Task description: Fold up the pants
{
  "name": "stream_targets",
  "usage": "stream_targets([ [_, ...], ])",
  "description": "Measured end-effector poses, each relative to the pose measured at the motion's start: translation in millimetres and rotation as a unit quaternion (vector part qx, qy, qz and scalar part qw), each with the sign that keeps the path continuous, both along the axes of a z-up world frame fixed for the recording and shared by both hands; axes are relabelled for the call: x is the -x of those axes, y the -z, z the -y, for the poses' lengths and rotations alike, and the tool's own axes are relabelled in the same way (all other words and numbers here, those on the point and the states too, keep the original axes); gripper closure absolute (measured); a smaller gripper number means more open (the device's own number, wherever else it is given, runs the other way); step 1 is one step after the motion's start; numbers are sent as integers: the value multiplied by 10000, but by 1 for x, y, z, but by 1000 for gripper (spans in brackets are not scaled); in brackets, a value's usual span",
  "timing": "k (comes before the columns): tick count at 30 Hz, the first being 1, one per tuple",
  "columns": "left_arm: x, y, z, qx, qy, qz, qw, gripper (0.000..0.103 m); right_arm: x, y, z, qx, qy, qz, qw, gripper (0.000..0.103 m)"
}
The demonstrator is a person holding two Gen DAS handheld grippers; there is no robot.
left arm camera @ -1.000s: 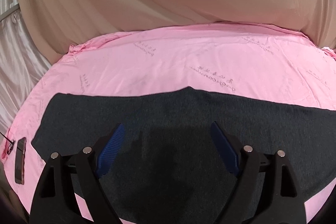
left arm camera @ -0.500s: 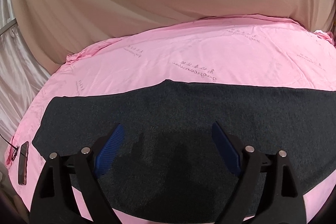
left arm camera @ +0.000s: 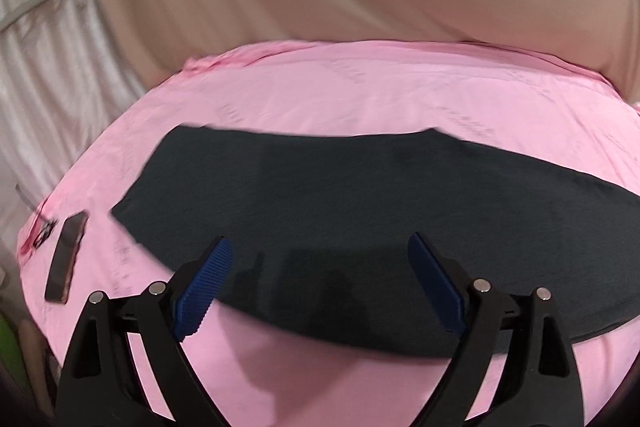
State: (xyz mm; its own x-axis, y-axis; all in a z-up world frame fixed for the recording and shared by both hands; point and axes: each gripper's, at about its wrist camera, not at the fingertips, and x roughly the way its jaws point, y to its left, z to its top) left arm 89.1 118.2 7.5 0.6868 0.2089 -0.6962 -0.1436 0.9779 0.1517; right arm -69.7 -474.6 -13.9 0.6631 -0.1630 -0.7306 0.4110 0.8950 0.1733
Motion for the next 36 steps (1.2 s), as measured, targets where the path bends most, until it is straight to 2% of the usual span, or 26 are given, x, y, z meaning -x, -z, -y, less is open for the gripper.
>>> stream_targets([
  [2,2,2,-33,93,-257,-81,9996,15,10,4,6,-192,227,0,9996,78],
  [4,8,4,-63,30,-613,-40,9981,15,23,8,10,-350,512,42,9981,74],
  [6,15,5,-79,122,-731,36,9972,15,35,11,19,-457,871,60,9951,58],
  [7,18,5,-83,226,-733,67,9970,15,41,13,23,-547,1015,74,9933,53],
  [8,20,6,-85,350,-717,99,9968,15,45,16,26,-652,1100,76,9918,52],
  [13,24,6,-68,673,-324,330,9967,11,43,22,36,-914,1225,91,9882,52],
  [18,28,14,-33,499,93,473,9976,10,22,26,48,-891,1381,81,9864,48],
  [23,30,23,-20,605,386,418,9965,9,2,25,57,-809,1453,64,9861,47],
  [25,30,23,-20,693,406,411,9959,8,-4,22,53,-679,1408,98,9877,68],
  [26,28,25,-22,758,395,383,9956,8,-7,18,50,-668,1373,143,9882,95],
  [28,28,27,-25,848,362,342,9952,8,-10,5,38,-981,1166,550,9868,97],
  [30,26,29,-28,926,332,283,9948,8,-18,-13,16,-1015,873,815,9876,97],
  [33,26,31,-26,880,295,222,9954,8,-43,-40,-36,-872,155,1006,9910,97],
  [36,26,30,-21,751,340,236,9963,8,-73,-56,-96,-838,-610,1049,9891,97],
])
